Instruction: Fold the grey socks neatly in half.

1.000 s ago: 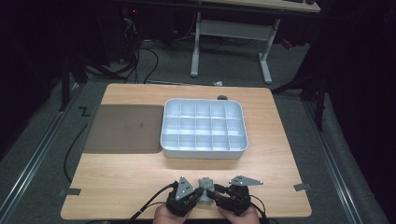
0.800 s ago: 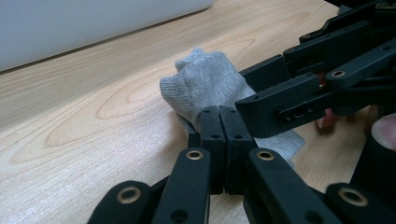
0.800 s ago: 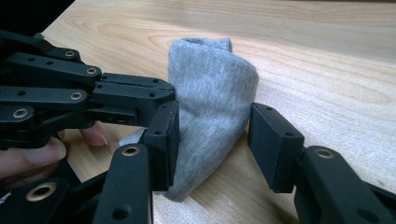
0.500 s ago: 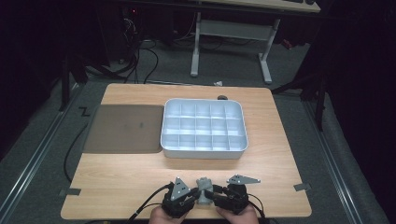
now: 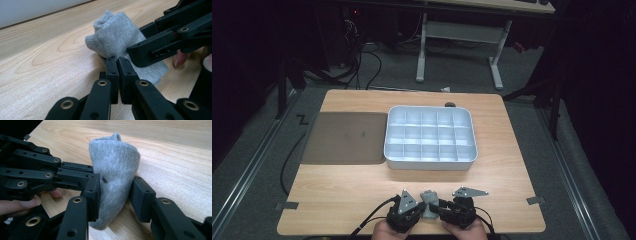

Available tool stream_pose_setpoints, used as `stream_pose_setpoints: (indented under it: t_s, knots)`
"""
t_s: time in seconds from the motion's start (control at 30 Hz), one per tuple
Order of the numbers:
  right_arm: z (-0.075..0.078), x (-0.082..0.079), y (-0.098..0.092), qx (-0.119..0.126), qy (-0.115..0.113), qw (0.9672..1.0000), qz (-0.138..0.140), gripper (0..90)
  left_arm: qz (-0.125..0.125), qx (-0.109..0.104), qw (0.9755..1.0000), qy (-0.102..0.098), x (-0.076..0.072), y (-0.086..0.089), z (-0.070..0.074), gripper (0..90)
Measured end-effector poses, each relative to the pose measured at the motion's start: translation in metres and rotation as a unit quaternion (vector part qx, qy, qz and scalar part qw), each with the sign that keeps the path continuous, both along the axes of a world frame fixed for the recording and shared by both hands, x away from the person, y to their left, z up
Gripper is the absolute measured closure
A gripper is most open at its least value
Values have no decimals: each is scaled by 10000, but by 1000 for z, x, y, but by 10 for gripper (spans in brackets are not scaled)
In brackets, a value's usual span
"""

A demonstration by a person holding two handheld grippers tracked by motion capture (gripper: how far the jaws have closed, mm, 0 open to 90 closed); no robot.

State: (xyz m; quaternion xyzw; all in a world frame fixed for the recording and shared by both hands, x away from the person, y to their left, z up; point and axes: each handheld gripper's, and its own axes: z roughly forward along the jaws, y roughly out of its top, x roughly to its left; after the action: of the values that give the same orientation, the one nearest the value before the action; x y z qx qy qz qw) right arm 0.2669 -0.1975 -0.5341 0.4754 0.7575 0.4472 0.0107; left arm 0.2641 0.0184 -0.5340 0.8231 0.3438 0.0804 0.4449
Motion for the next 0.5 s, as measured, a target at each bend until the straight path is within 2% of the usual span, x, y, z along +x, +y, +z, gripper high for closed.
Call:
stream_pose_setpoints:
  t_s: [0.13, 0.23, 0.43, 0.5]
  knots:
    - [-2, 3, -1, 128, 150, 9998, -10, 632, -62, 47, 10000, 36, 2, 0, 1, 885]
    - [-4, 5, -3, 297, 349, 9989, -15, 630, -70, 54, 10000, 2, 1, 0, 0, 886]
    - [-4, 6, -2, 334, 342, 9989, 33, 679, -56, 57, 10000, 0, 1, 0, 0, 887]
    - [-2, 5, -1, 232, 179, 9995, 100, 724, -64, 57, 10000, 7, 2, 0, 0, 886]
